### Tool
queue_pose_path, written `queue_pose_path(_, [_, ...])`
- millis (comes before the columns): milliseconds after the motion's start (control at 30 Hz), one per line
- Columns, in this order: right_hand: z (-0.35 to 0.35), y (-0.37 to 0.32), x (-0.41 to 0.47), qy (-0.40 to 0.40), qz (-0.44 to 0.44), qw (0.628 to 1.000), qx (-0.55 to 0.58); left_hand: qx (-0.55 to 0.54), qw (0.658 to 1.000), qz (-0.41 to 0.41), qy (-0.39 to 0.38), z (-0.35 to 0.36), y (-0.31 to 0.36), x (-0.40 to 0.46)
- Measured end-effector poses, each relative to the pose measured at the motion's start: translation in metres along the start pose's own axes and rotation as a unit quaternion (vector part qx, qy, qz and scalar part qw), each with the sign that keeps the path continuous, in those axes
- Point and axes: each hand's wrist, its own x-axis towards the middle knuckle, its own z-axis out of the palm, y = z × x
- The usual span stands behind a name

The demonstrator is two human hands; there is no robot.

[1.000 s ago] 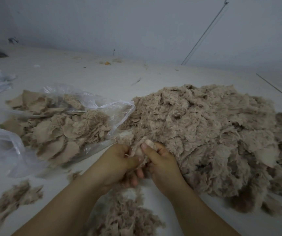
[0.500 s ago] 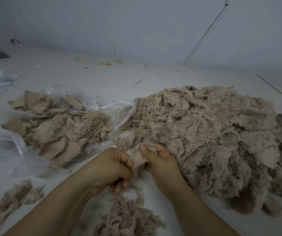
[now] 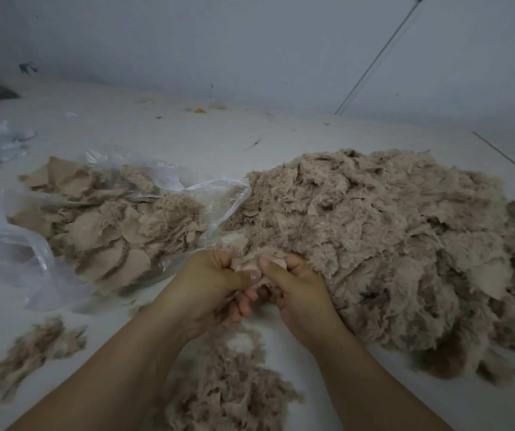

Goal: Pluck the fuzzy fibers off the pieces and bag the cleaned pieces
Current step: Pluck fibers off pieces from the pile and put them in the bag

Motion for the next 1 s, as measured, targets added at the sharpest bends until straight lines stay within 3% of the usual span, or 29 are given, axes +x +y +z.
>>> queue_pose_path(167, [-0.002, 0.007, 0.006, 0.059, 0.011, 0.998, -0.034, 0.052, 0.997, 0.005, -0.054, -0.010, -0.001, -0.006])
queue_pose_path(300, [-0.004, 0.009, 0.009, 0.094, 0.013, 0.994, -0.045, 0.106, 0.979, -0.068, -0.160, -0.018, -0.001, -0.014])
queue_pose_path(367, [-0.005, 0.009, 0.008, 0.077, 0.008, 0.995, -0.065, 0.124, 0.983, -0.057, -0.125, -0.017, 0.002, -0.012])
queue_pose_path(467, [-0.003, 0.006, 0.007, 0.045, 0.002, 0.996, -0.079, 0.153, 0.988, 0.021, 0.008, -0.010, 0.007, -0.003])
queue_pose_path(533, [-0.001, 0.004, 0.005, 0.045, -0.001, 0.995, -0.089, 0.154, 0.984, 0.070, 0.057, -0.005, 0.008, 0.003])
queue_pose_path(667, [-0.003, 0.004, 0.005, 0.036, -0.008, 0.996, -0.079, 0.069, 0.987, 0.093, 0.114, 0.000, 0.005, 0.010])
queue_pose_path(767, [-0.003, 0.004, 0.005, 0.034, -0.014, 0.996, -0.080, 0.041, 0.987, 0.092, 0.127, 0.000, 0.002, 0.011])
queue_pose_path(1000, [-0.004, 0.004, 0.006, 0.008, -0.033, 0.995, -0.094, 0.107, 0.981, 0.135, 0.085, 0.000, 0.003, 0.015])
